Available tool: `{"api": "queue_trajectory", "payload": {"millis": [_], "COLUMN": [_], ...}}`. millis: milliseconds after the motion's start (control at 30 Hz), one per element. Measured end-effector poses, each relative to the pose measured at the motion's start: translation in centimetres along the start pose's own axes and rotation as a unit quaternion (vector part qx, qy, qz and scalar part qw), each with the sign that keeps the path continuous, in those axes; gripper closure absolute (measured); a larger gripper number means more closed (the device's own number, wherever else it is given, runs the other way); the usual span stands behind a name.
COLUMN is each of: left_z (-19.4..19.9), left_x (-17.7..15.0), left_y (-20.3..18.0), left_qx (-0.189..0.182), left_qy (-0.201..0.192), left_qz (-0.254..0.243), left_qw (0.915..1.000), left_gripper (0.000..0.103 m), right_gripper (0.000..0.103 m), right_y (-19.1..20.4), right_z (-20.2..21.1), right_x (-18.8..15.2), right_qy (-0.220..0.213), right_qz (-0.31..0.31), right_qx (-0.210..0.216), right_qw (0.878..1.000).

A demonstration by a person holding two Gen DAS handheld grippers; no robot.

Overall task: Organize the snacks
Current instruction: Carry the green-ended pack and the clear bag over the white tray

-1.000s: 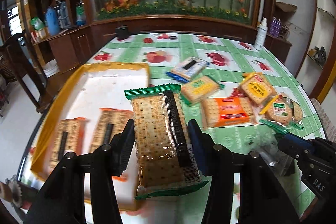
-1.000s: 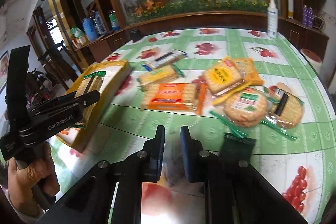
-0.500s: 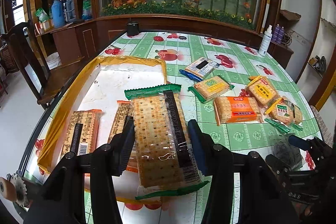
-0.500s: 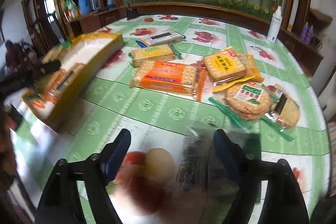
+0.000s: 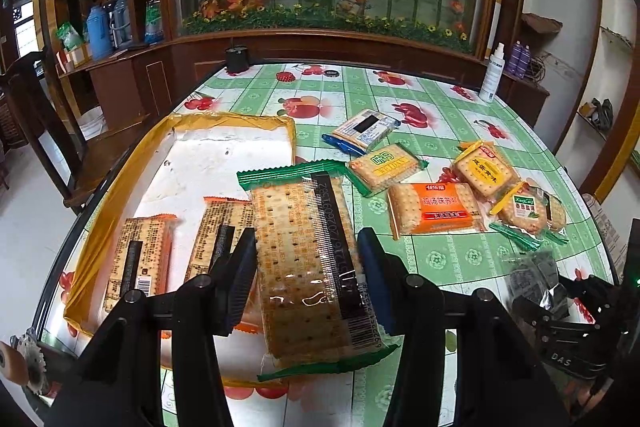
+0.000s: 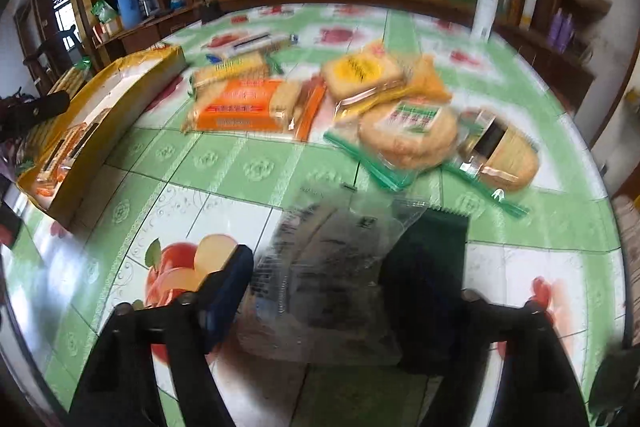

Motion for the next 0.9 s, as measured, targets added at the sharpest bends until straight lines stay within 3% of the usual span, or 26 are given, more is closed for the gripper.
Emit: {"api": "queue_trajectory", "payload": {"millis": [133,233,300,600,900], "left_z": [0.0,0.0,0.1,-0.2,-2.0], "left_x": [0.0,0.1,0.1,0.2,0.4], "left_y": [0.6,1.2,1.5,4.6,8.6], "left_qx": [0.003,0.008,0.01,0.033,0.067], "left_qy": [0.0,0.0,-0.002,-0.005,0.002], "left_qz": [0.005,0.008,0.009,0.025,0.048], "left_qw": [1.0,0.9999,0.9999,0.9991,0.9966], "left_gripper": [0.054,0.054,0.054,0.054,0.054], "right_gripper": [0.048,0.051,0.058,0.058,0.058], "right_y": [0.5,1.3,2.3,7.6,14.6], "right_z": [0.2,0.4,0.8,0.7,-2.1], "right_x": [0.1,0.5,1.0,5.2,9.7], "right_qy": [-0.001,-0.012,-0.02,-0.048,-0.053], "right_qz": [-0.02,-0.021,-0.016,0.002,0.046], "right_qx": [0.052,0.069,0.079,0.15,0.204], "right_qw": [0.998,0.997,0.997,0.988,0.976]}}
Point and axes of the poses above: each gripper's, at about its wrist camera, not at the fingertips, and z roughly against the way its jaws point, y to its left, x to its top, the point moved 5 cm from there along -z, roughly the way its jaws point, and after that the axes turned 13 degrees about x, right-handed, at the moved point
